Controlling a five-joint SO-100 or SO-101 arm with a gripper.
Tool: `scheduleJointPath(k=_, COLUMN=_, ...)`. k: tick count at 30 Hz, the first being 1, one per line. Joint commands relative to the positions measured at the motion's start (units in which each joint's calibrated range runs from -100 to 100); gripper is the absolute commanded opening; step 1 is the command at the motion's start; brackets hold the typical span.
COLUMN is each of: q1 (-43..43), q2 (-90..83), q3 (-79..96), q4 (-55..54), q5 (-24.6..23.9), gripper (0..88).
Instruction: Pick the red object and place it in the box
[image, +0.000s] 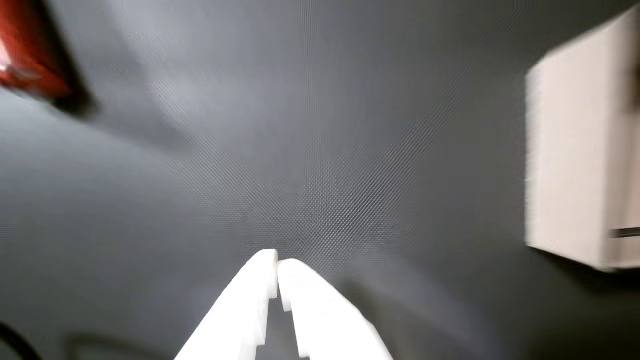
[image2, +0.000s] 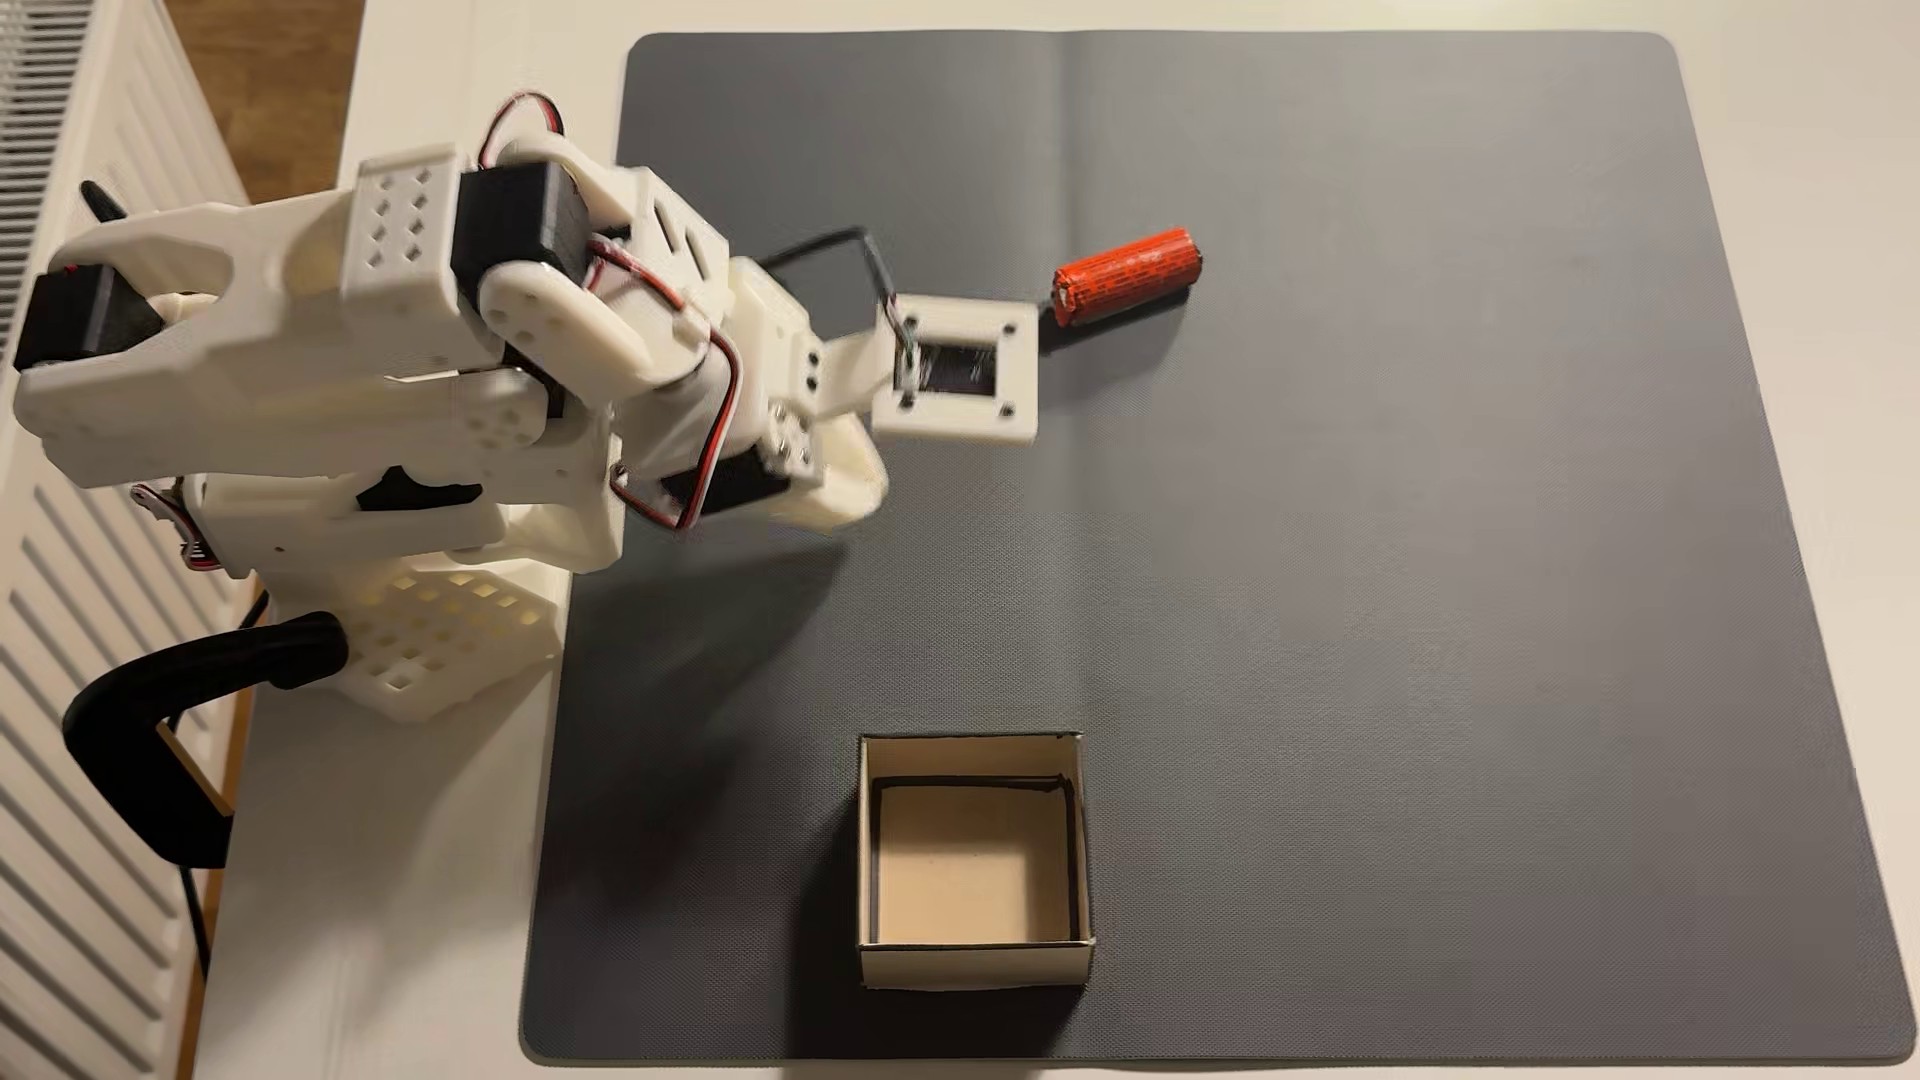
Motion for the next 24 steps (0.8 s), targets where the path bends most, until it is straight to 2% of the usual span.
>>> scheduleJointPath(k=1, q1=-0.1, q2=0.8, q3=-7.5, q4=2.7, q5=-0.4, gripper=0.8)
scheduleJointPath(k=6, q1=-4.4, q2=1.4, q3=-11.8, q4=2.0, q5=-4.3, gripper=0.8)
scheduleJointPath(k=9, q1=-8.5, q2=6.8, q3=-11.9, q4=-4.1, q5=-4.6, gripper=0.8)
scheduleJointPath(k=17, q1=-15.6, q2=39.2, q3=-23.1, q4=-24.3, q5=-4.3, gripper=0.9)
scheduleJointPath(k=24, q1=-18.2, q2=64.3, q3=-39.8, q4=-29.3, q5=-3.7, gripper=1.0)
